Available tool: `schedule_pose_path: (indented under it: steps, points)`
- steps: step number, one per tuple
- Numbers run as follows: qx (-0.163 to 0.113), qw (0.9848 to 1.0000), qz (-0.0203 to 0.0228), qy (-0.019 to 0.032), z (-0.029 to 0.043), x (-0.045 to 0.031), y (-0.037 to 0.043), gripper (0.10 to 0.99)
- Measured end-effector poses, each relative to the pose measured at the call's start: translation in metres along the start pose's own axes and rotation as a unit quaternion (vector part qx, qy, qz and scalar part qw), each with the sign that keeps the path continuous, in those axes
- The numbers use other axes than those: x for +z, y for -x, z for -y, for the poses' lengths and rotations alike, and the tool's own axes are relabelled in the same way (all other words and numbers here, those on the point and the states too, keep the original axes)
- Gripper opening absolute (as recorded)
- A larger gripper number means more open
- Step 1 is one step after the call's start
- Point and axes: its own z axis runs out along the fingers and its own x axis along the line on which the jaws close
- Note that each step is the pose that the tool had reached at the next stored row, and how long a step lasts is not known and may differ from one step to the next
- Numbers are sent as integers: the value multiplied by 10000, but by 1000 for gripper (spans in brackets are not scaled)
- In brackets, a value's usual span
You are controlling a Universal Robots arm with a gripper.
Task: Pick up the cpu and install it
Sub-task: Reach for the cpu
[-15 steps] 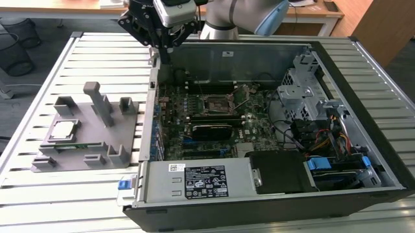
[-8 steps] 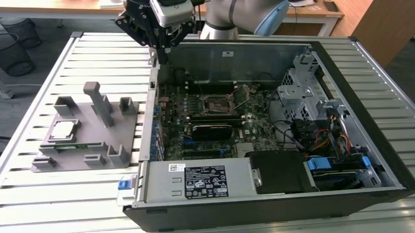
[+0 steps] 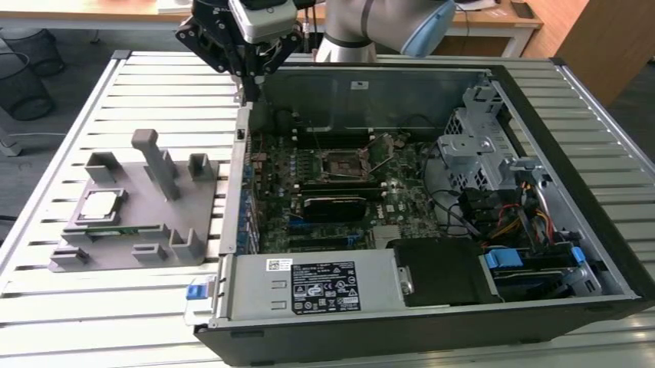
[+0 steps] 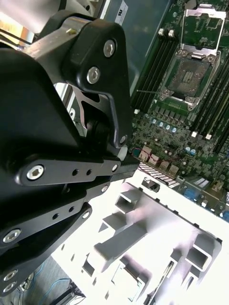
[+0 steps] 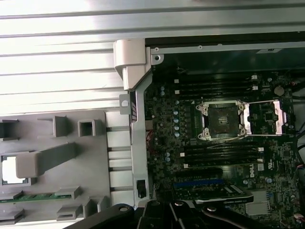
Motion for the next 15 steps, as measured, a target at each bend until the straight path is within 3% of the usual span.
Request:
schedule_pose_path:
  steps: [15]
  points:
    - [0,10000,0,0,9,0,-113,106]
